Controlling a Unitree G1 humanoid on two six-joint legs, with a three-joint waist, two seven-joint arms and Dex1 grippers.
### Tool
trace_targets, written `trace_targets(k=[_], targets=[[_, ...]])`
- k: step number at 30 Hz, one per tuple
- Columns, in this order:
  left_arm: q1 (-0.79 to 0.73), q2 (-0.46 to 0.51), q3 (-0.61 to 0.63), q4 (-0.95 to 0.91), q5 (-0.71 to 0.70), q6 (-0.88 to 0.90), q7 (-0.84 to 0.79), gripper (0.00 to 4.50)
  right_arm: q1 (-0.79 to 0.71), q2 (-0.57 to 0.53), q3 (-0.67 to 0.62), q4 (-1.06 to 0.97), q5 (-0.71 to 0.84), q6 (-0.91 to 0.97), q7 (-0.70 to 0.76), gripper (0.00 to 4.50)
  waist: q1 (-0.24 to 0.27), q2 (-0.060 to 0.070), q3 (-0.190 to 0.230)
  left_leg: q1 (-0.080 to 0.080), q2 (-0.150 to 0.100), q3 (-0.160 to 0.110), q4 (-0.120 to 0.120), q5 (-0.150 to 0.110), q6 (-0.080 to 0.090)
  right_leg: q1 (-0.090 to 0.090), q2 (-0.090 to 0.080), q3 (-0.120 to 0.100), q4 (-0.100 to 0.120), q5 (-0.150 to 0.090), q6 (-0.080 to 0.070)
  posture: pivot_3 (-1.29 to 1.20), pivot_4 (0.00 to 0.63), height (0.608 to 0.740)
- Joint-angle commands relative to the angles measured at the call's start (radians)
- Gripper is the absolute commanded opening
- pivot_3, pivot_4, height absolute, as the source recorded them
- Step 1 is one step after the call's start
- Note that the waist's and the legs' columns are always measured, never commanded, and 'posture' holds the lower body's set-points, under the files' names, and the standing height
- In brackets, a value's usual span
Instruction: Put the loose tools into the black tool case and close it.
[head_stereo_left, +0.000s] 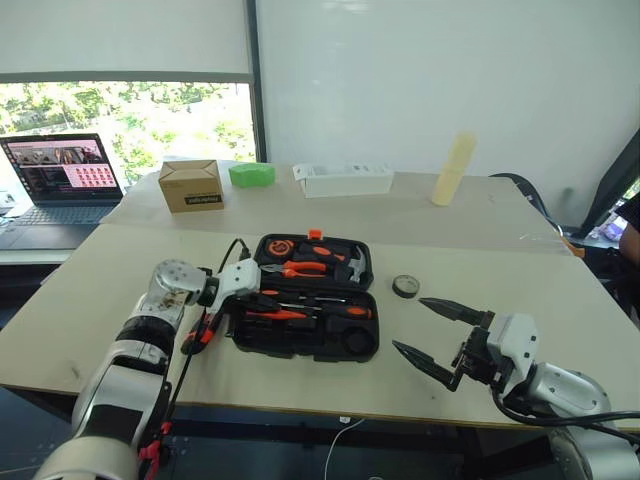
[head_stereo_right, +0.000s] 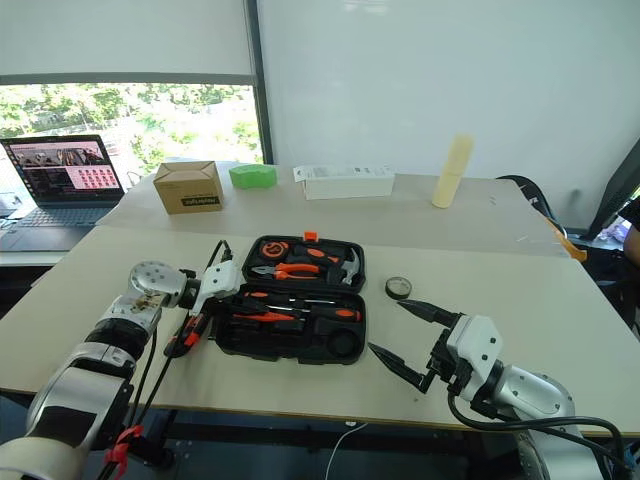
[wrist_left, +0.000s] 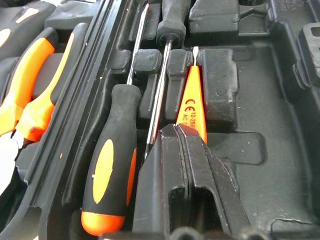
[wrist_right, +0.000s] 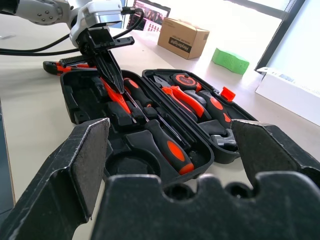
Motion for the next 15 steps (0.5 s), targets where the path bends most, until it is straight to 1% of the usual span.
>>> trace_targets(k=[1,5,6,7,9,12,14,15], targets=[[0.067,0.07,0.023,-0.012,-0.008,-0.006,-0.018,0.04,-0.001,0.002,-0.018,-0.009,0.003,-0.037,-0.002,4.5,-0.006,0.0,0.0,0.0,0.0,0.0,0.0,0.0,0.0,0.0,0.0,0.0,0.0,0.0,0.0,0.0,0.15,0.74],[0.11,0.101,0.121,-0.047,-0.112,0.019,-0.023,0.04,-0.008,0.001,-0.019,0.013,0.006,-0.046,0.004,4.5,-0.014,0.001,0.0,0.001,0.001,0.0,-0.001,0.0,0.0,0.0,0.0,0.0,0.001,0.0,-0.001,0.0,0.15,0.74],[0.122,0.112,0.162,-0.069,-0.156,0.044,-0.022,0.04,-0.01,0.0,-0.019,0.018,0.008,-0.049,0.007,4.5,-0.014,0.001,0.0,0.001,0.001,0.0,-0.001,0.0,0.0,0.0,0.0,0.0,0.001,0.0,-0.001,0.0,0.15,0.74],[0.149,0.142,0.217,-0.106,-0.208,0.092,-0.016,0.04,-0.013,0.0,-0.018,0.024,0.011,-0.052,0.012,4.5,-0.014,0.001,0.0,0.001,0.001,0.0,-0.001,0.0,0.0,0.0,0.0,0.0,0.001,0.0,-0.001,0.0,0.15,0.74],[0.236,0.218,0.317,-0.179,-0.28,0.156,0.003,0.04,-0.018,0.0,-0.017,0.033,0.02,-0.054,0.021,4.5,-0.022,0.001,0.0,0.0,0.002,0.0,0.0,0.0,0.0,-0.001,0.0,-0.001,0.001,0.0,-0.001,0.0,0.15,0.74],[0.402,0.304,0.398,-0.274,-0.321,0.226,0.02,0.04,-0.016,0.003,-0.012,0.035,0.023,-0.059,0.031,4.5,-0.033,0.002,0.001,-0.001,0.005,0.0,-0.001,0.0,-0.001,-0.003,0.001,0.0,0.001,-0.001,-0.002,0.0,0.15,0.74],[0.538,0.346,0.47,-0.332,-0.349,0.288,0.058,0.04,-0.014,0.004,-0.008,0.037,0.021,-0.064,0.038,4.5,-0.028,0.004,0.002,0.0,0.007,0.001,-0.003,0.0,-0.001,-0.003,0.001,0.0,0.001,-0.001,-0.002,0.0,0.15,0.74],[0.611,0.361,0.517,-0.362,-0.368,0.326,0.084,0.28,-0.014,0.006,-0.008,0.037,0.021,-0.067,0.041,4.5,-0.025,0.005,0.002,0.0,0.007,0.001,-0.003,0.0,-0.001,-0.003,0.001,0.0,0.001,-0.001,-0.002,0.0,0.15,0.74]])
